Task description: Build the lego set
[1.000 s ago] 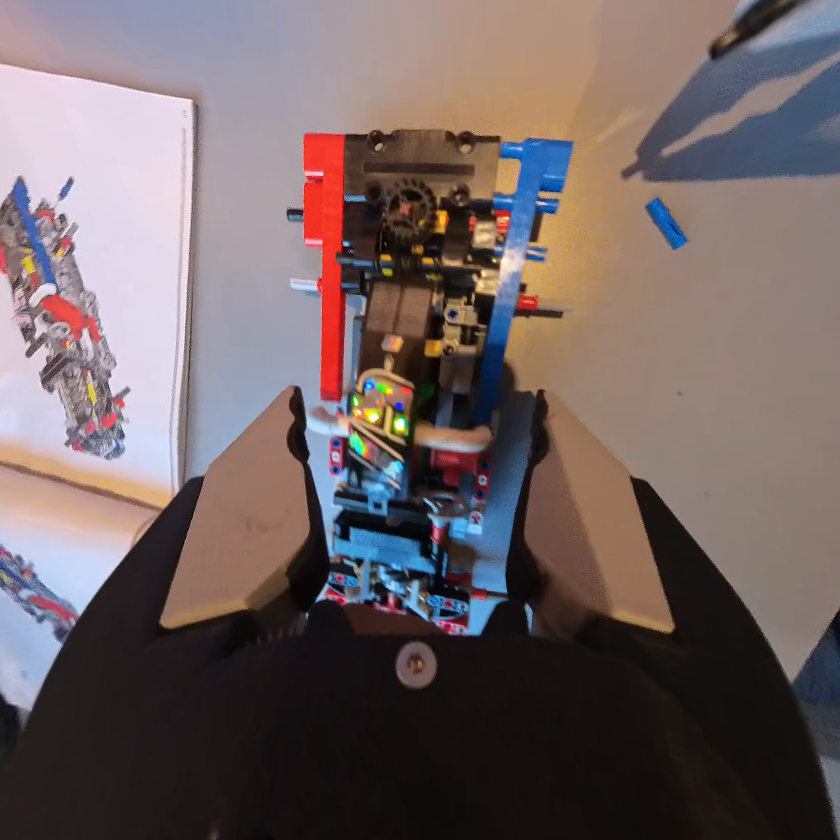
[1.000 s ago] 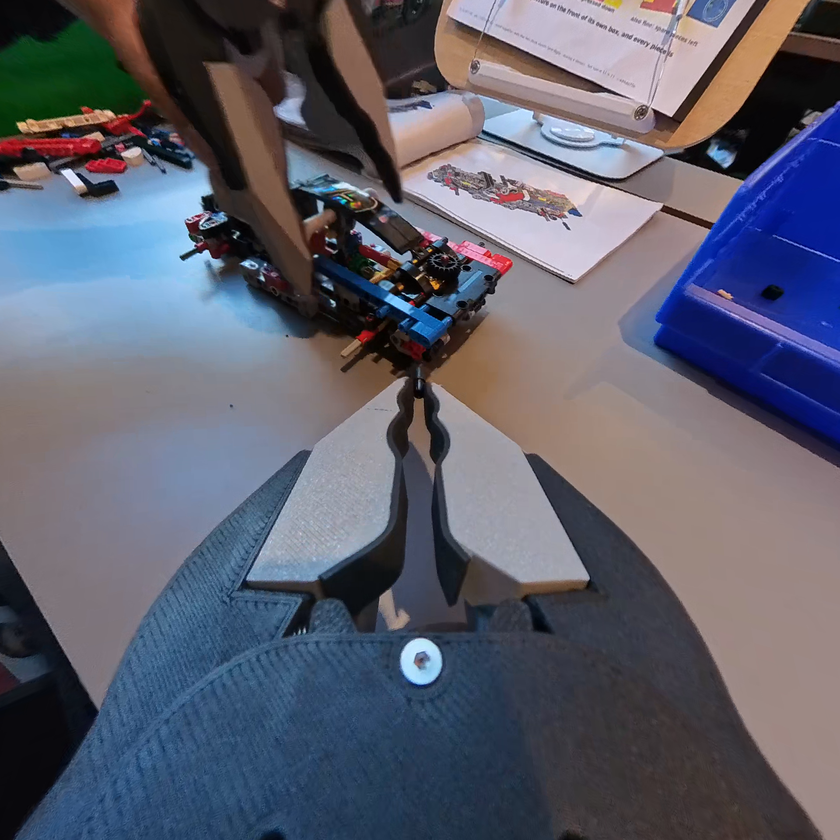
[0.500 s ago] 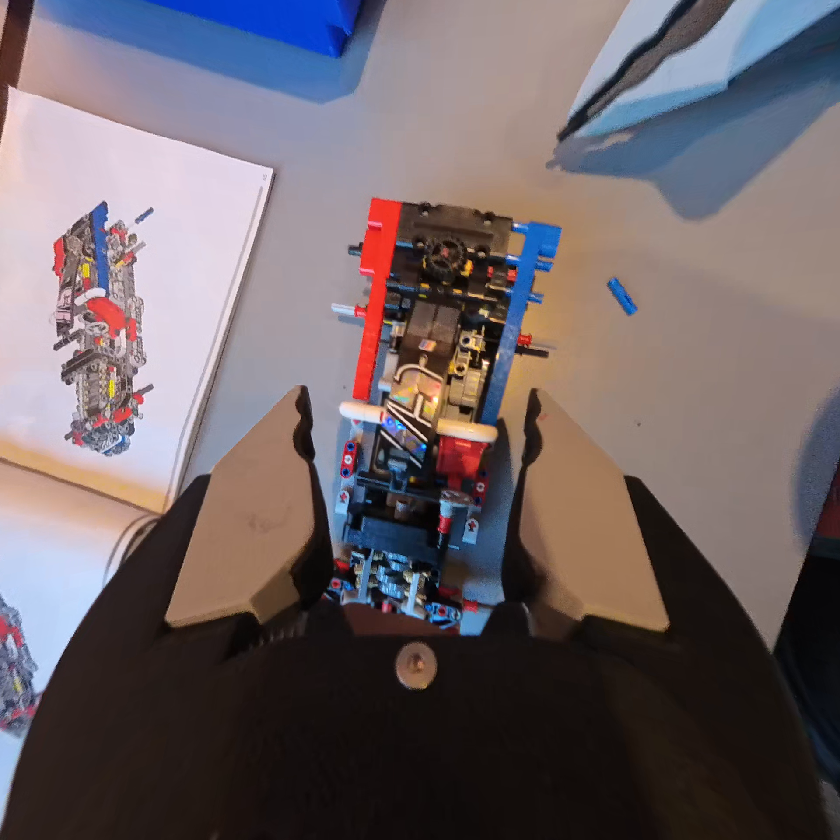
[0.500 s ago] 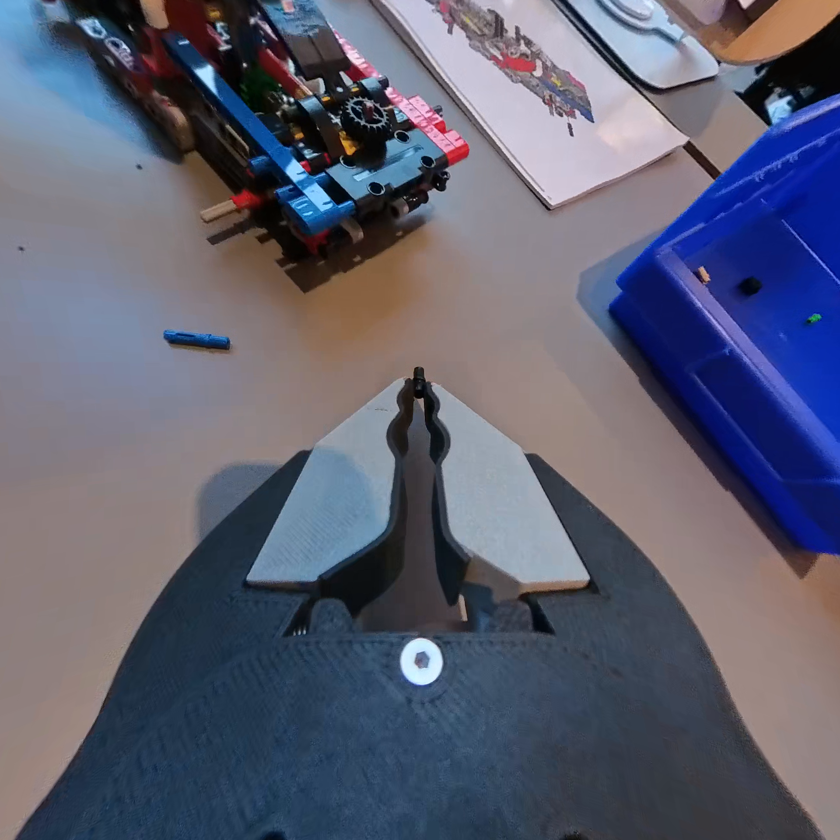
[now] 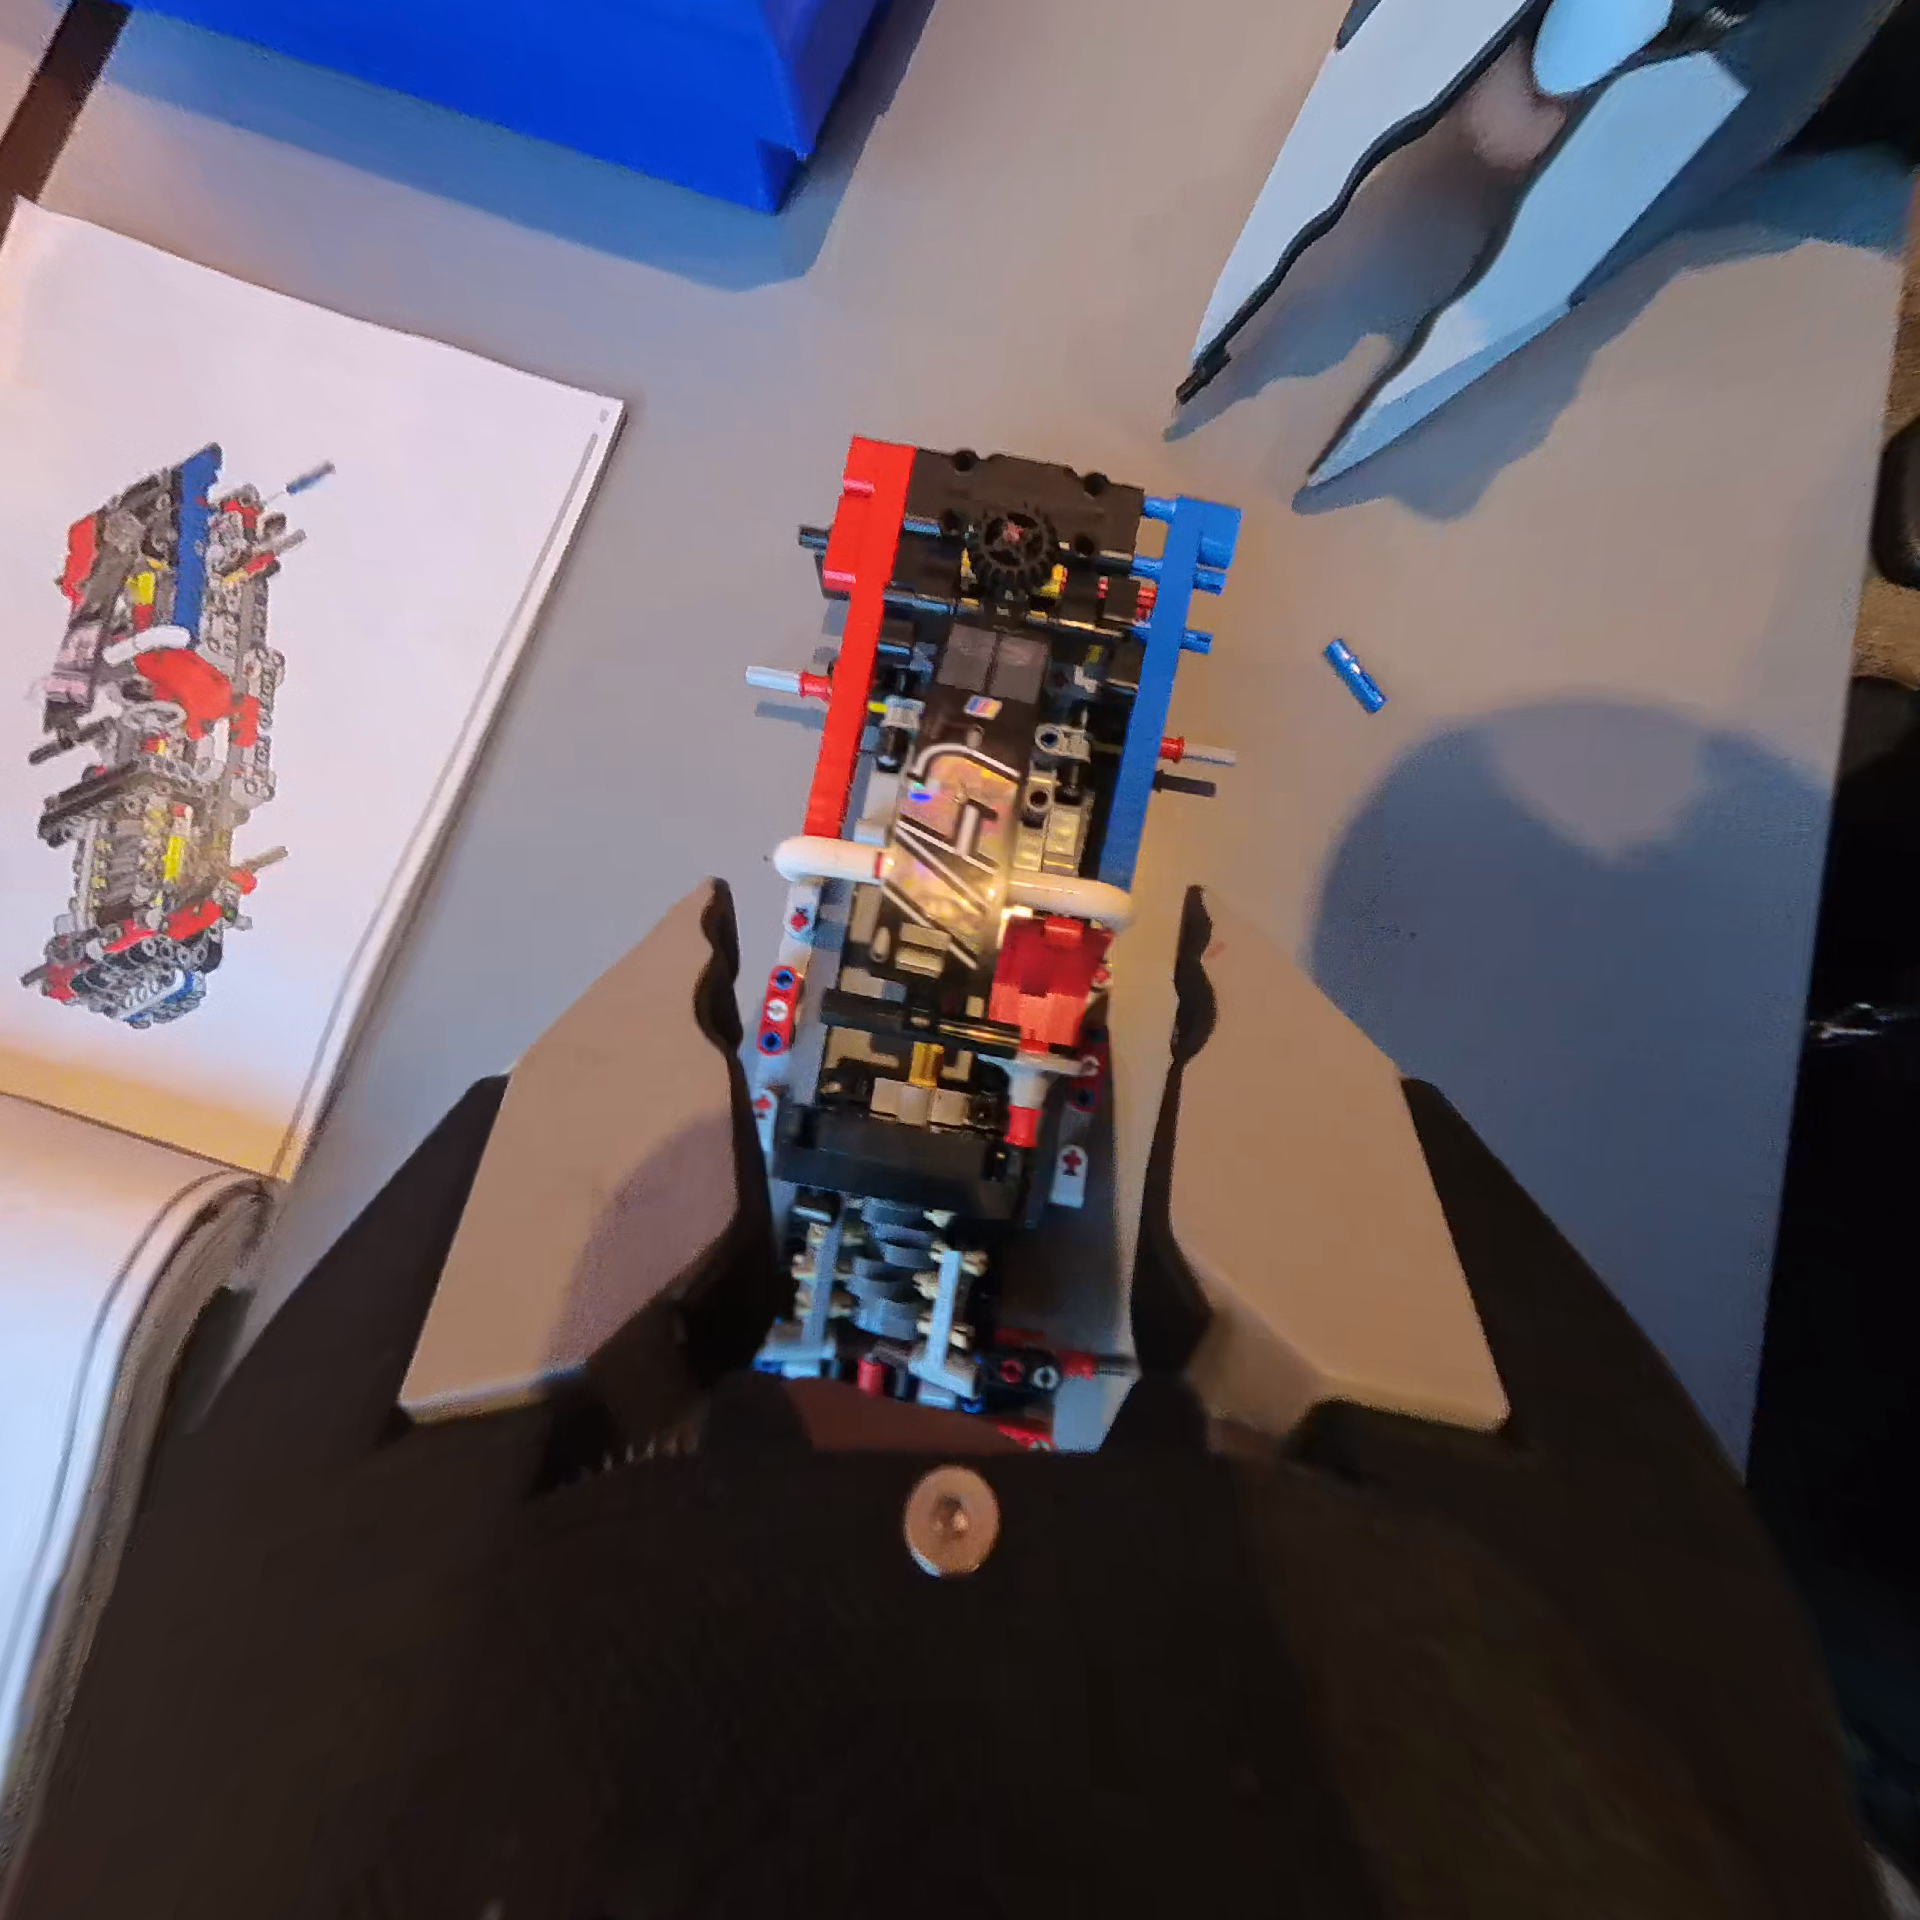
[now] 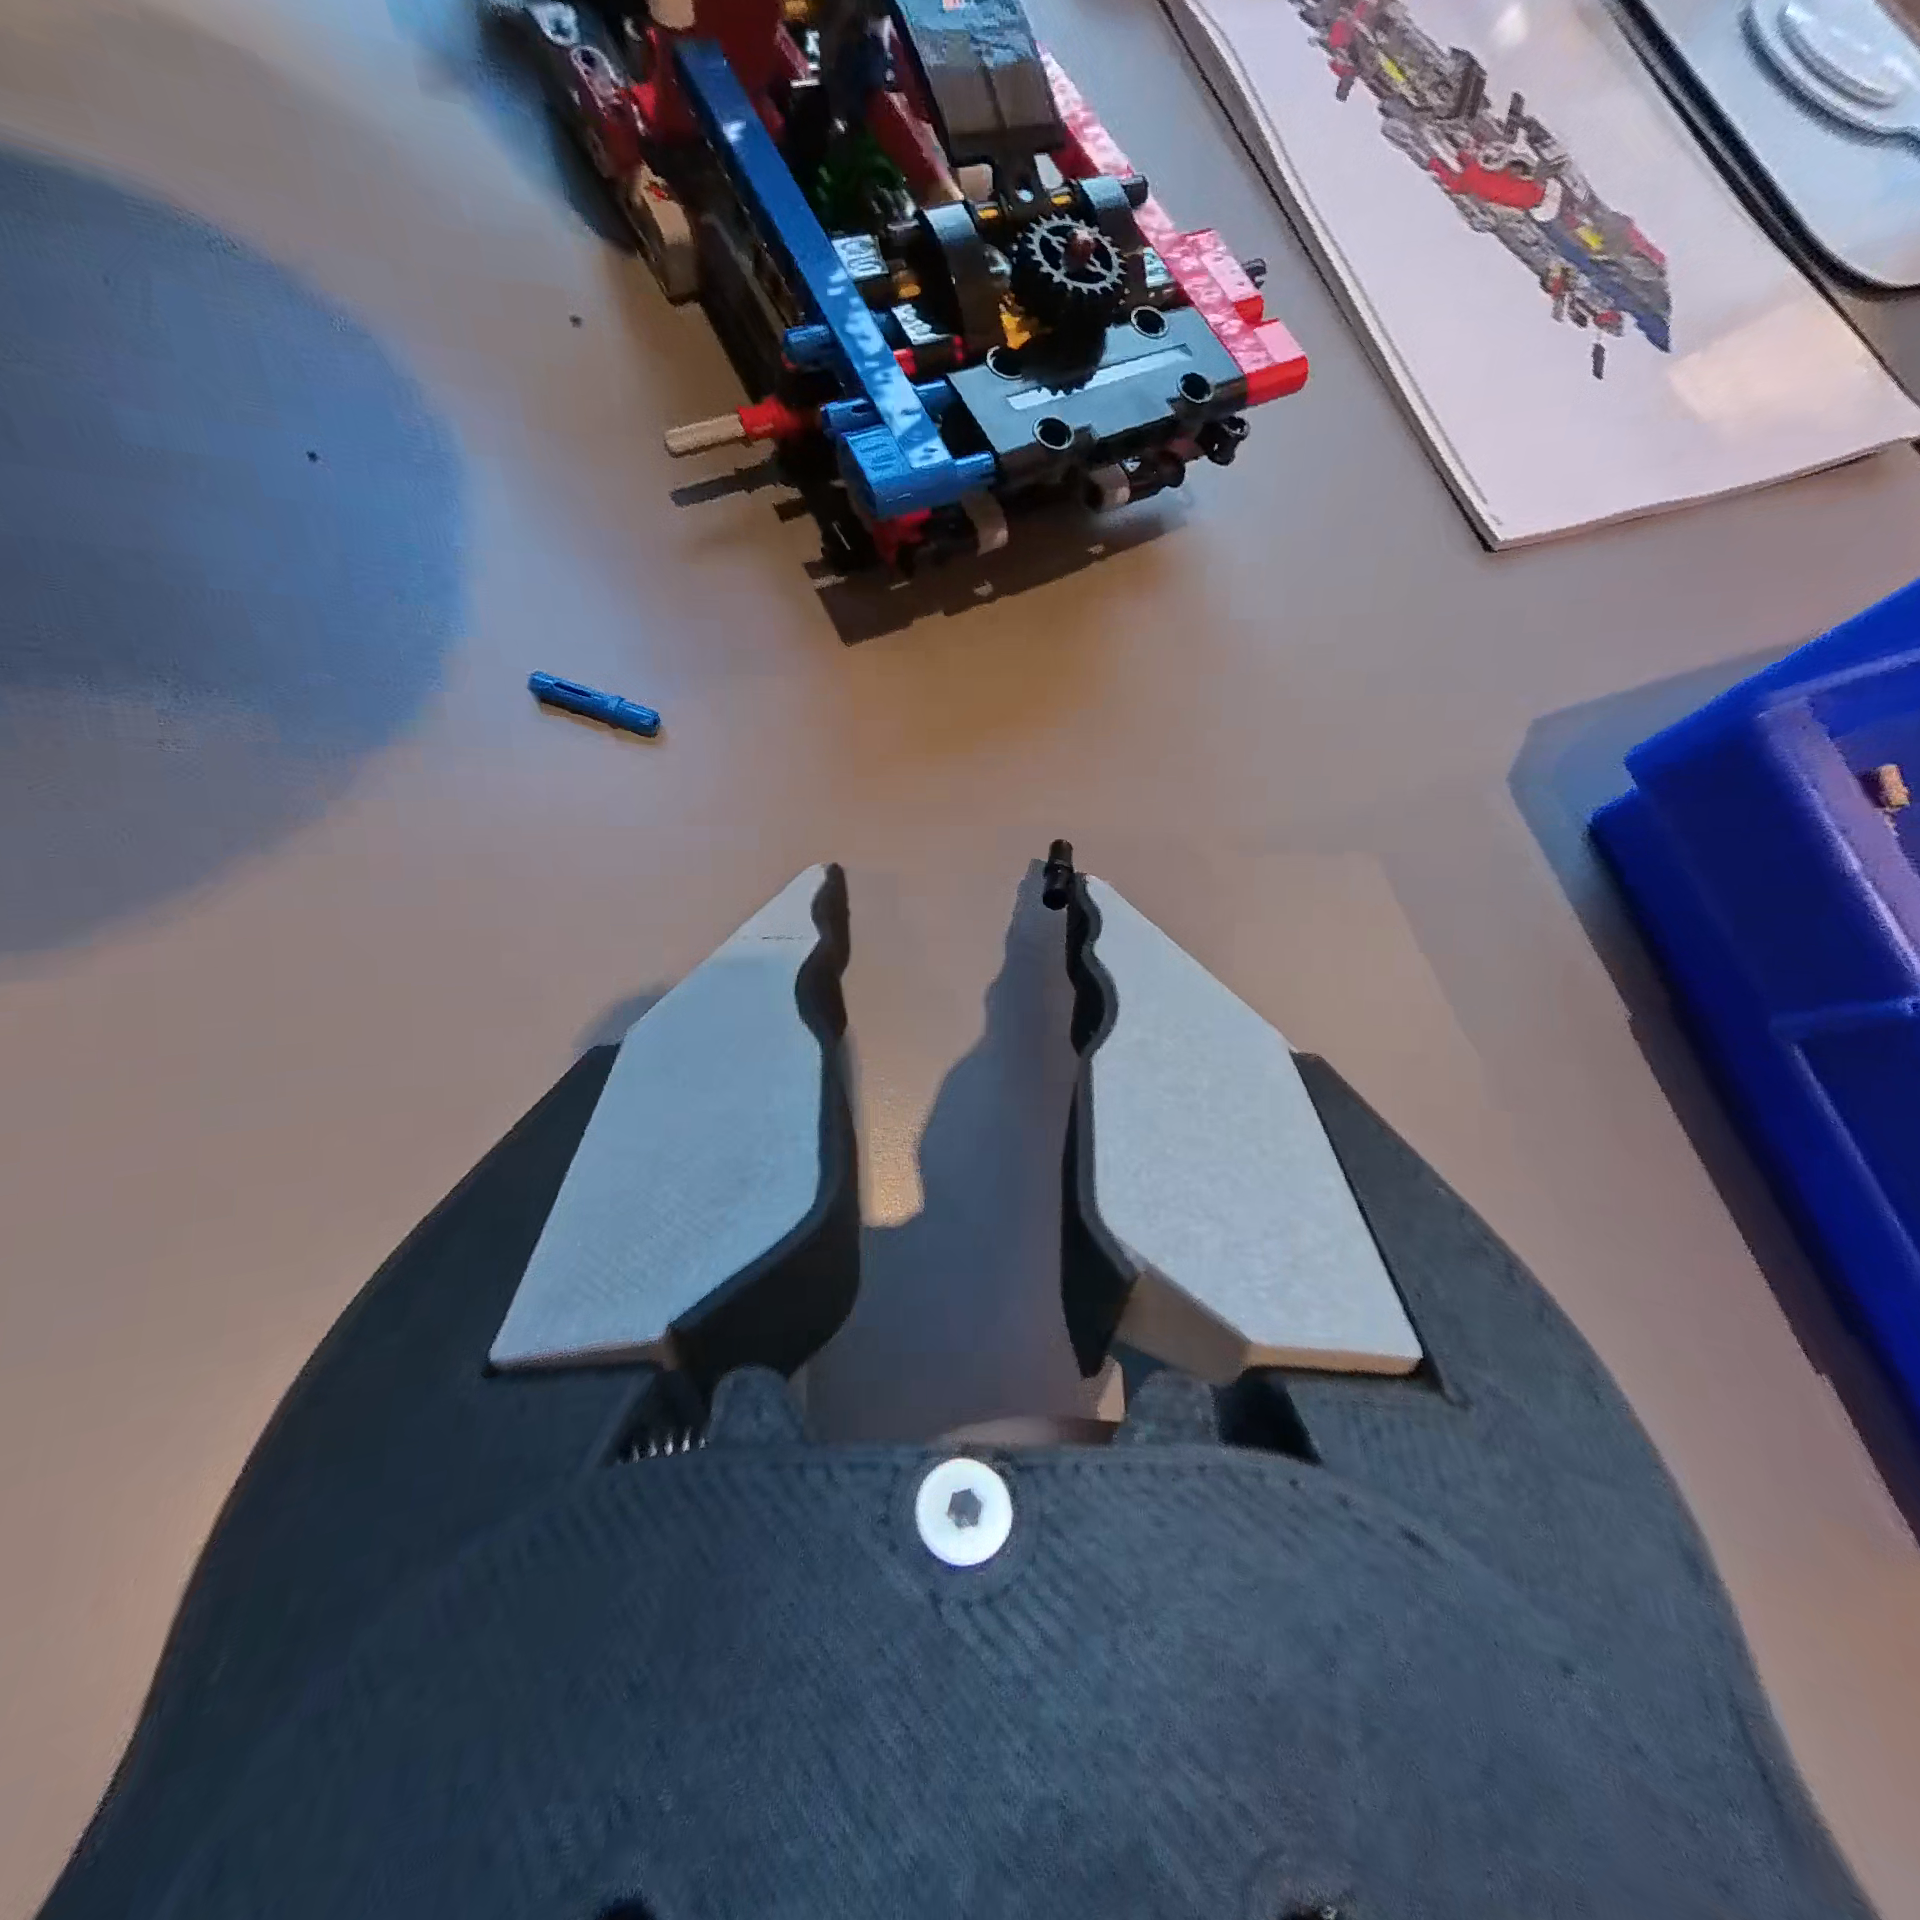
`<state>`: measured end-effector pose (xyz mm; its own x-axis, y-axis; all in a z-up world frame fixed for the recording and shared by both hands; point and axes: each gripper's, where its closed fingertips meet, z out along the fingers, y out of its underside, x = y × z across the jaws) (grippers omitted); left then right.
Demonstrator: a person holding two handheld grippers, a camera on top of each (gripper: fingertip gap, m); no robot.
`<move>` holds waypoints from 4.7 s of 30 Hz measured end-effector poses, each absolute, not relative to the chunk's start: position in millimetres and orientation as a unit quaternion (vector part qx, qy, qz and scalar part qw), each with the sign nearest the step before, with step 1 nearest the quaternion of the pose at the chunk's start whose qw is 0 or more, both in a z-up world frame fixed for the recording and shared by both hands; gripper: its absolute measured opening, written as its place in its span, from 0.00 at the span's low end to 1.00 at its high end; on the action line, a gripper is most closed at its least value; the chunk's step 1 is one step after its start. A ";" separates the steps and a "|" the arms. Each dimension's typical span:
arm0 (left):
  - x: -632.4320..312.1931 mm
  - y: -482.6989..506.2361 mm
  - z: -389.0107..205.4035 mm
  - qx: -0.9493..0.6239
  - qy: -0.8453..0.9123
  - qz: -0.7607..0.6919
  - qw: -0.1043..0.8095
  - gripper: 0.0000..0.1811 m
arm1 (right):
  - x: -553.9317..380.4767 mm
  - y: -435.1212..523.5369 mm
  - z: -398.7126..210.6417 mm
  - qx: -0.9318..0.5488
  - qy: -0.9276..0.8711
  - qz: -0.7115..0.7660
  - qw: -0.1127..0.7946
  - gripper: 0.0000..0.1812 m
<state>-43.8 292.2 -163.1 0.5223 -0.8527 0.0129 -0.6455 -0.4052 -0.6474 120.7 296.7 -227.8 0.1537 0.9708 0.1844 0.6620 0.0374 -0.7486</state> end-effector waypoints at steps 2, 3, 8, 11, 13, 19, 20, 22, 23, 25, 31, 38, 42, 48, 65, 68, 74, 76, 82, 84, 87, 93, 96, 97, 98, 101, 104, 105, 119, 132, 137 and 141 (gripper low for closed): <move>-44.7 303.6 -156.6 -0.809 0.474 -0.184 0.294 0.42 | 118.8 298.5 -223.7 -0.661 -0.615 0.223 0.368 0.27; -45.7 312.8 -154.3 -0.806 0.482 -0.184 0.291 0.41 | 117.1 297.7 -222.3 -0.661 -0.615 0.236 0.360 0.29; -50.3 351.5 -152.5 -0.804 0.495 -0.175 0.279 0.41 | 116.3 287.1 -236.3 -0.673 -0.623 0.264 0.298 0.28; -47.6 353.5 -155.2 -0.800 0.490 -0.196 0.285 0.40 | 118.4 290.7 -236.3 -0.693 -0.602 0.276 0.286 0.28; -47.6 348.8 -162.1 -0.800 0.489 -0.209 0.279 0.40 | 120.0 294.0 -235.3 -0.701 -0.595 0.275 0.281 0.33; -53.4 348.2 -166.2 -0.794 0.493 -0.222 0.279 0.37 | 109.2 305.3 -210.8 -0.682 -0.578 0.289 0.343 0.25; -52.1 351.2 -163.9 -0.792 0.494 -0.228 0.277 0.35 | 103.1 304.4 -202.1 -0.671 -0.574 0.299 0.362 0.21; -45.0 360.6 -157.3 -0.785 0.501 -0.238 0.274 0.33 | 89.7 300.1 -189.7 -0.655 -0.568 0.318 0.385 0.14; -39.1 365.7 -153.4 -0.781 0.506 -0.247 0.272 0.31 | 84.0 298.2 -188.0 -0.653 -0.565 0.322 0.388 0.13; -23.9 375.3 -149.4 -0.775 0.512 -0.270 0.253 0.29 | 74.5 289.9 -190.1 -0.658 -0.560 0.337 0.375 0.10; 17.0 380.9 -172.0 -0.752 0.553 -0.340 0.113 0.28 | 62.5 280.3 -188.4 -0.737 -0.445 0.393 0.323 0.06; 36.0 362.6 -186.5 -0.710 0.536 -0.448 -0.091 0.31 | 61.0 275.4 -205.5 -0.795 -0.308 0.459 0.249 0.07; 34.0 350.6 -205.8 -0.705 0.540 -0.439 -0.137 0.30 | 52.9 275.9 -202.8 -0.785 -0.245 0.520 0.230 0.05; -28.9 365.9 -202.9 -0.755 0.493 -0.426 -0.077 0.36 | 67.6 271.9 -199.0 -0.787 -0.261 0.500 0.249 0.06; -128.3 238.4 -208.7 -0.761 0.420 -0.493 -0.031 0.33 | 78.1 273.6 -194.0 -0.772 -0.337 0.444 0.305 0.05; -123.8 221.3 -207.4 -0.760 0.409 -0.504 -0.011 0.33 | 76.1 278.1 -195.0 -0.773 -0.339 0.441 0.306 0.04; -91.2 166.8 -198.4 -0.738 0.379 -0.556 0.043 0.39 | 68.8 295.6 -197.3 -0.769 -0.355 0.432 0.309 0.04; -83.5 144.6 -194.3 -0.720 0.391 -0.571 0.047 0.42 | 66.3 299.9 -196.5 -0.766 -0.359 0.441 0.302 0.04; -87.4 209.8 -165.0 -0.747 0.389 -0.519 0.146 0.31 | 61.9 309.1 -193.7 -0.759 -0.347 0.481 0.268 0.04; -81.2 269.2 -156.8 -0.777 0.367 -0.474 0.191 0.28 | 54.6 311.5 -193.2 -0.758 -0.337 0.499 0.251 0.04; -57.1 327.9 -151.2 -0.777 0.377 -0.473 0.176 0.28 | 45.6 315.1 -196.9 -0.761 -0.328 0.509 0.232 0.05; -6.8 345.8 -178.7 -0.719 0.432 -0.544 -0.031 0.30 | 42.9 315.8 -196.0 -0.750 -0.298 0.561 0.187 0.06; 1.0 332.9 -185.7 -0.688 0.443 -0.562 -0.120 0.30 | 41.3 318.4 -192.8 -0.741 -0.273 0.592 0.163 0.06; 2.1 327.4 -187.6 -0.681 0.445 -0.564 -0.145 0.29 | 40.1 319.5 -192.8 -0.740 -0.267 0.598 0.156 0.06; 3.3 322.8 -189.4 -0.676 0.446 -0.563 -0.163 0.28 | 38.6 319.8 -192.6 -0.738 -0.265 0.602 0.150 0.06; 6.6 318.7 -196.3 -0.685 0.431 -0.553 -0.198 0.17 | 33.7 317.5 -193.8 -0.736 -0.275 0.605 0.132 0.06; 6.9 322.0 -197.7 -0.691 0.413 -0.557 -0.203 0.07 | 28.1 318.3 -193.8 -0.733 -0.282 0.606 0.126 0.06; 5.3 322.7 -197.4 -0.692 0.407 -0.560 -0.207 0.07 | 26.9 319.6 -193.7 -0.733 -0.280 0.608 0.124 0.06; -1.9 324.9 -197.8 -0.708 0.382 -0.570 -0.164 0.07 | 20.9 329.1 -195.0 -0.736 -0.240 0.624 0.105 0.05; 4.8 324.4 -196.7 -0.704 0.388 -0.574 -0.155 0.05 | 15.2 332.9 -194.7 -0.728 -0.238 0.639 0.068 0.03; 6.4 323.5 -197.1 -0.715 0.378 -0.571 -0.142 0.05 | 14.8 332.8 -195.7 -0.732 -0.235 0.636 0.073 0.03; 2.6 318.8 -197.7 -0.722 0.379 -0.564 -0.133 0.05 | 9.5 329.9 -195.6 -0.735 -0.240 0.627 0.091 0.03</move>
<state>2.6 318.8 -197.7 0.0769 -0.3966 0.9147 -0.6960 -0.6782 -0.2356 9.5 329.9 -195.6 0.0976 0.4680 -0.8783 0.2393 -0.8677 -0.4357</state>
